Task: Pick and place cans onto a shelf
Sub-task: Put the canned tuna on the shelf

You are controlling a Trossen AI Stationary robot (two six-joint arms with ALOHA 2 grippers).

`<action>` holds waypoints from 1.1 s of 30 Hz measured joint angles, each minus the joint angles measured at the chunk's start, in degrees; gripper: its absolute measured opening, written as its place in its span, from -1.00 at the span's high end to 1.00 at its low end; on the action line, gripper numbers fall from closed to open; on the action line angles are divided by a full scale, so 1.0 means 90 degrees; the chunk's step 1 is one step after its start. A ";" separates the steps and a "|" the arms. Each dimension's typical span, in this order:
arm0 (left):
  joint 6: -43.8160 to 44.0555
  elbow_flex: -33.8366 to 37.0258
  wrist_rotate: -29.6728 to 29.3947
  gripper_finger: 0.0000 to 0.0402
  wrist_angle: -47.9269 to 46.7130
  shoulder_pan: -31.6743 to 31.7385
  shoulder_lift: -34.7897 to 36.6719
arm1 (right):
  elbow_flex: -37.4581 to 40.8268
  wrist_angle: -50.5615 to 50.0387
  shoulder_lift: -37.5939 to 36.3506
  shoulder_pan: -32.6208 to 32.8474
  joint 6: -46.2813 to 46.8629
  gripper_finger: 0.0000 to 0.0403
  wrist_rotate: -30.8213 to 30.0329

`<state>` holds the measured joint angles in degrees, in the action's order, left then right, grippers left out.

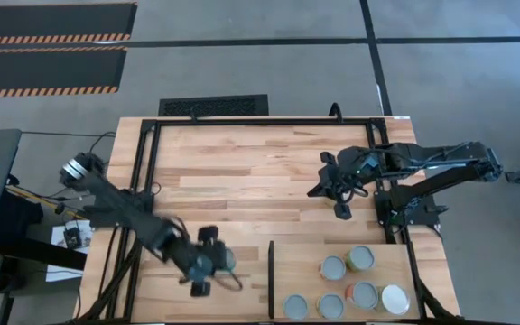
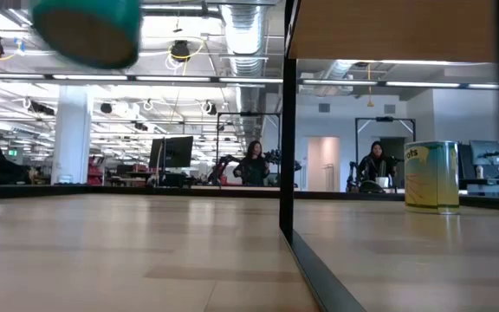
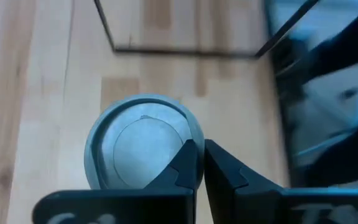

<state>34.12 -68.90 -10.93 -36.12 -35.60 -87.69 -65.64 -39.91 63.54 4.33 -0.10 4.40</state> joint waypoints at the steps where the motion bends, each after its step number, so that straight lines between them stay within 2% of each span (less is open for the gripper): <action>1: 0.0001 -0.0001 0.0070 0.99 -0.0007 0.0132 0.0221 | 0.0001 -0.0028 -0.0036 -0.0053 -0.0041 0.98 0.0003; 3: -0.0011 -0.0085 0.0035 1.00 -0.0143 0.0380 0.0554 | 0.0059 0.0082 -0.0169 -0.0180 -0.0065 0.98 0.0002; 6: -0.0319 -0.0642 -0.0032 1.00 -0.0525 0.0758 0.0684 | 0.0280 0.0316 -0.0489 -0.0390 -0.0140 0.98 -0.0024; 8: -0.0669 -0.1187 -0.0041 1.00 -0.0952 0.0985 0.0569 | 0.0570 0.0619 -0.0769 -0.0526 -0.0128 0.99 -0.0024; 12: -0.1285 -0.2296 0.0007 1.00 -0.1132 0.1412 0.0199 | 0.1143 0.1180 -0.1295 -0.0808 0.0098 0.99 -0.0014; 18: -0.1791 -0.3918 0.0353 1.00 -0.1194 0.1824 -0.0678 | 0.1622 0.1342 -0.1795 -0.1186 0.0222 0.99 -0.0027; 25: -0.2239 -0.5667 0.0520 1.00 -0.1230 0.1824 -0.2052 | 0.1646 0.1263 -0.1990 -0.1448 0.0176 0.98 -0.0007; 29: -0.2183 -0.6396 0.0630 1.00 -0.1408 0.1790 -0.2797 | 0.1646 0.1144 -0.2044 -0.1512 0.0172 0.98 0.0002; 33: -0.2128 -0.6704 0.0695 1.00 -0.1620 0.1724 -0.3351 | 0.1646 0.1020 -0.2073 -0.1510 0.0142 0.98 0.0003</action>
<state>14.97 -129.24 -4.68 -50.70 -20.08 -117.86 -50.83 -30.73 44.88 -9.26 1.17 4.43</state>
